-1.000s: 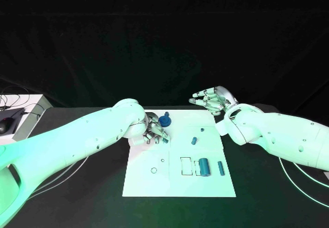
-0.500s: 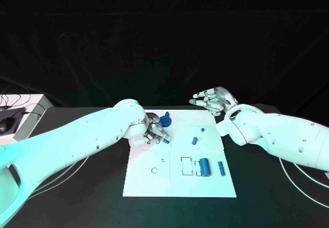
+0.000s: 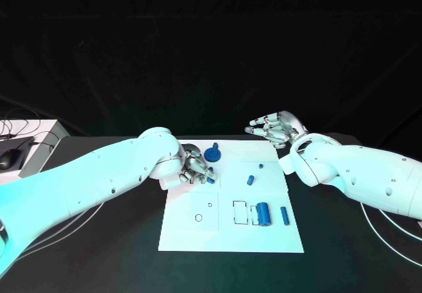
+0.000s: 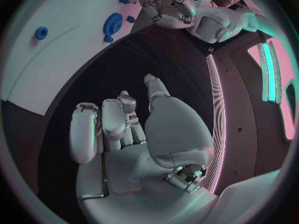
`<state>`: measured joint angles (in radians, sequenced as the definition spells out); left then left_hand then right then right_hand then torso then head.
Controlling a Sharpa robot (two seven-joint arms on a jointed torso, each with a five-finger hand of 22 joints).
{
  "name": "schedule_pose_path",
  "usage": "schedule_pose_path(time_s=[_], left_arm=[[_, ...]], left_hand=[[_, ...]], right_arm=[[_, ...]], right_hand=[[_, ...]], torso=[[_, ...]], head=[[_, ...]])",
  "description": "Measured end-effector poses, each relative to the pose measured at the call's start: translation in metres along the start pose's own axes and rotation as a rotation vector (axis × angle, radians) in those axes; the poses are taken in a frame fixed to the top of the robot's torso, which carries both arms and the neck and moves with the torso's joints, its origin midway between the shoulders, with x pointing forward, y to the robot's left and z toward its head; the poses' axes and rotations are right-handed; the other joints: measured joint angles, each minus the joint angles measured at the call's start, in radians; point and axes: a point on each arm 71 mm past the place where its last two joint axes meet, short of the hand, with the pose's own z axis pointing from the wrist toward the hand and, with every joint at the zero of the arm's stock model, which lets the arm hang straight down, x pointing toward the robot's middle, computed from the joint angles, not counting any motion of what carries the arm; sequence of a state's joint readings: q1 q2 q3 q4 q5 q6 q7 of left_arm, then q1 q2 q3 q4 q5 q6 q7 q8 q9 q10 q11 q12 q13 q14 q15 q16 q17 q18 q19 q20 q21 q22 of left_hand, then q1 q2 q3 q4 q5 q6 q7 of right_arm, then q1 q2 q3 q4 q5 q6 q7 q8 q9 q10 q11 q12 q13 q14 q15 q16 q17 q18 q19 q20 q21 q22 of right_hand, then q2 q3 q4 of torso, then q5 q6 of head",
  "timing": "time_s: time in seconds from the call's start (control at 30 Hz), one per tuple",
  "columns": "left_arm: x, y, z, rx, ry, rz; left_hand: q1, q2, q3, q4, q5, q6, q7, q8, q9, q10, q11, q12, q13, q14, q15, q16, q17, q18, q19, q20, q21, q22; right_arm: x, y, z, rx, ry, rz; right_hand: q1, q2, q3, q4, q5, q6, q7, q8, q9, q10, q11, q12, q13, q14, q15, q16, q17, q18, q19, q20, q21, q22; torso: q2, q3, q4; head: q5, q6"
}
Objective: Assemble the parts on the task board
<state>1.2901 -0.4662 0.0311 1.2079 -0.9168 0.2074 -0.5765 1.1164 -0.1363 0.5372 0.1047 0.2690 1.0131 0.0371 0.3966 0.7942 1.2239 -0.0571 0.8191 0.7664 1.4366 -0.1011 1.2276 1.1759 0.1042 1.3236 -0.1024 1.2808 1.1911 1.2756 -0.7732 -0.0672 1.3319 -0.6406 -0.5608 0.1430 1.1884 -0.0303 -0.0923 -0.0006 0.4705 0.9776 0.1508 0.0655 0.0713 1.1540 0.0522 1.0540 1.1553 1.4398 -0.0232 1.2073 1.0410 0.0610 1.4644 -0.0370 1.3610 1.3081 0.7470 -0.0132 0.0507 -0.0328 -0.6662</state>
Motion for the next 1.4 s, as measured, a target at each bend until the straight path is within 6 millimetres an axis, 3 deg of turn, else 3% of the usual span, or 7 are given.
schedule_pose_path(time_s=[0.03, 0.17, 0.37, 0.83, 0.9, 1.4], left_arm=[[0.000, 0.001, -0.001, 0.002, -0.004, -0.003], [-0.001, 0.005, -0.007, 0.008, -0.029, -0.018], [-0.003, 0.012, -0.013, 0.009, -0.079, -0.047], [-0.001, 0.018, -0.016, 0.006, -0.171, -0.033], [0.001, 0.019, -0.014, 0.003, -0.177, -0.027], [0.008, 0.025, -0.007, -0.027, -0.189, 0.002]], left_hand=[[-0.003, -0.003, 0.012, -0.012, 0.003, 0.005, 0.002, -0.013, 0.000, 0.009, -0.002, -0.008, 0.005, 0.000, -0.003, 0.000, 0.000, -0.013, 0.002, -0.005, 0.000, 0.001], [-0.004, -0.004, 0.012, -0.012, 0.019, 0.024, 0.004, -0.051, 0.000, 0.024, -0.004, -0.032, 0.021, 0.000, -0.003, 0.000, -0.003, -0.013, 0.007, -0.010, -0.008, 0.006], [-0.004, -0.017, 0.012, -0.012, 0.034, 0.045, 0.002, -0.074, 0.000, 0.043, -0.005, -0.046, 0.037, 0.000, -0.010, 0.005, -0.010, -0.013, 0.012, -0.015, -0.016, 0.012], [-0.012, -0.026, 0.017, -0.008, 0.043, 0.060, 0.000, -0.089, 0.000, 0.055, -0.009, -0.050, 0.049, 0.000, -0.010, 0.007, -0.016, -0.014, 0.013, -0.015, -0.016, 0.022], [-0.016, -0.029, 0.036, -0.028, 0.043, 0.060, 0.000, -0.089, 0.001, 0.055, -0.009, -0.050, 0.049, 0.000, -0.010, 0.007, -0.016, -0.014, 0.013, -0.015, -0.016, 0.022], [-0.015, -0.029, 0.037, -0.029, 0.046, 0.060, 0.000, -0.094, 0.001, 0.056, -0.007, -0.061, 0.052, 0.000, -0.010, 0.012, -0.016, -0.014, 0.016, -0.019, -0.020, 0.026]], right_arm=[[0.000, 0.000, 0.000, 0.000, 0.000, 0.000], [-0.002, -0.001, -0.001, 0.002, -0.002, -0.001], [-0.004, -0.002, -0.002, 0.004, -0.005, -0.003], [-0.006, -0.003, -0.003, 0.003, -0.006, -0.006], [-0.006, -0.003, -0.003, 0.003, -0.006, -0.007], [-0.006, -0.003, -0.003, 0.002, -0.006, -0.008]], right_hand=[[0.000, 0.000, 0.000, 0.000, 0.000, 0.000, 0.000, 0.000, 0.000, 0.000, 0.000, 0.000, 0.000, 0.000, 0.000, 0.000, 0.000, 0.000, 0.000, 0.000, 0.000, 0.000], [0.000, 0.000, 0.000, 0.000, 0.000, 0.000, 0.000, 0.000, 0.000, 0.000, 0.000, 0.000, 0.000, 0.000, 0.000, 0.000, 0.000, 0.000, 0.000, 0.000, 0.000, 0.000], [0.000, 0.000, 0.000, 0.000, 0.000, 0.000, 0.000, 0.000, 0.000, 0.000, 0.000, 0.000, 0.000, 0.000, 0.000, 0.000, 0.000, 0.000, 0.000, 0.000, 0.000, 0.000], [0.000, 0.000, 0.000, 0.000, 0.000, 0.000, 0.000, 0.000, 0.000, 0.000, 0.000, 0.000, 0.000, 0.000, 0.000, 0.000, 0.000, 0.000, 0.000, 0.000, 0.000, 0.000], [0.000, 0.000, 0.000, 0.000, 0.000, -0.002, 0.002, 0.000, 0.000, 0.000, 0.000, 0.000, 0.000, 0.000, 0.000, 0.000, 0.000, 0.000, 0.000, 0.000, 0.000, 0.000], [0.000, 0.000, 0.000, 0.000, 0.000, -0.005, 0.002, 0.000, 0.000, 0.000, 0.000, 0.000, 0.000, 0.000, 0.000, 0.000, 0.000, 0.000, 0.000, 0.000, 0.000, -0.001]], torso=[[0.000, 0.0000, 0.0000], [0.000, 0.0000, -0.0003], [0.000, 0.0000, -0.0002], [0.000, -0.0008, -0.0012], [0.000, -0.0008, -0.0012], [0.001, -0.0001, -0.0026]], head=[[0.000, 0.000], [0.001, -0.003], [0.002, -0.008], [0.007, -0.017], [0.008, -0.018], [0.011, -0.025]])
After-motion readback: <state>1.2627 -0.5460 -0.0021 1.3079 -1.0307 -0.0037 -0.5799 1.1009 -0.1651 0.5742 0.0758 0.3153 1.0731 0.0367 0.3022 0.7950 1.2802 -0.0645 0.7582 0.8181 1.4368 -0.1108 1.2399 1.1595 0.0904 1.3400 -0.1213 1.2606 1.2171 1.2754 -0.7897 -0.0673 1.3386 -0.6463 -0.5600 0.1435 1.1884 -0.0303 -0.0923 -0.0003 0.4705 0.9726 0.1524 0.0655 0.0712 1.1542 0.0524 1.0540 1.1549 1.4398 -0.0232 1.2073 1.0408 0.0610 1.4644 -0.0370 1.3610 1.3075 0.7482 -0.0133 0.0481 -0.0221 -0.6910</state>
